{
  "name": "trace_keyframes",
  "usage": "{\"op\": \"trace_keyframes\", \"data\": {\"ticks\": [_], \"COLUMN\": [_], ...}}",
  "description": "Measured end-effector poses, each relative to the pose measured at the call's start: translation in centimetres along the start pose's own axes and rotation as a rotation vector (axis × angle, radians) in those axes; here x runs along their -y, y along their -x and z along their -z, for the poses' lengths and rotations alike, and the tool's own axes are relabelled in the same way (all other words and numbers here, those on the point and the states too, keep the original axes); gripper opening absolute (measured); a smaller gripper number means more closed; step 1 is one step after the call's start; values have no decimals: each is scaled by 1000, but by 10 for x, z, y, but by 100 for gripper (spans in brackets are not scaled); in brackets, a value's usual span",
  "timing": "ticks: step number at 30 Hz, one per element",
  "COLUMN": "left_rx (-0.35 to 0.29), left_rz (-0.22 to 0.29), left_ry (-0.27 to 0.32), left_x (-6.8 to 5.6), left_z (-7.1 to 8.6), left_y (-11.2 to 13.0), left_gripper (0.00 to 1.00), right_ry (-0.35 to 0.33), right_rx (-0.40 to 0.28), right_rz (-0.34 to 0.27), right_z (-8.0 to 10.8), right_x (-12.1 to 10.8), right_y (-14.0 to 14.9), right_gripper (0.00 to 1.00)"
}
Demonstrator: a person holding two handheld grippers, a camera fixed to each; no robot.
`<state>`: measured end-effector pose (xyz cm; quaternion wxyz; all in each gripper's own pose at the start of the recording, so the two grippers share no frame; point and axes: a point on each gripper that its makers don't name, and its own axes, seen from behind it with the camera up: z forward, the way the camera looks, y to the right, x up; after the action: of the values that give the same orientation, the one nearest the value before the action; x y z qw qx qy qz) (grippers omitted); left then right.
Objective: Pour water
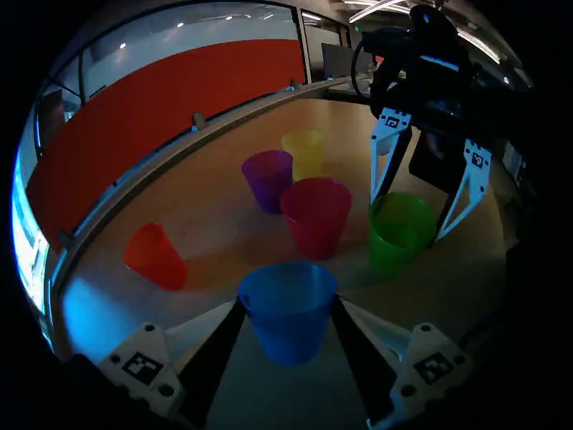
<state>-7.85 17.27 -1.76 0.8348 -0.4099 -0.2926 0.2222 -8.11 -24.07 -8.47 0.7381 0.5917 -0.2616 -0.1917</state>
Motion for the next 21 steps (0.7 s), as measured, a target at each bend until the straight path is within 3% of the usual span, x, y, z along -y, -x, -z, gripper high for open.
{"op": "trace_keyframes", "data": {"ticks": [21], "left_rx": [-4], "left_rz": [0], "left_ry": [-4], "left_x": [1], "left_z": [3], "left_y": [2], "left_gripper": [85], "right_ry": [-4], "right_rx": [7], "right_rz": [-24], "right_z": [0], "right_x": [1], "right_y": [7], "right_gripper": [96]}}
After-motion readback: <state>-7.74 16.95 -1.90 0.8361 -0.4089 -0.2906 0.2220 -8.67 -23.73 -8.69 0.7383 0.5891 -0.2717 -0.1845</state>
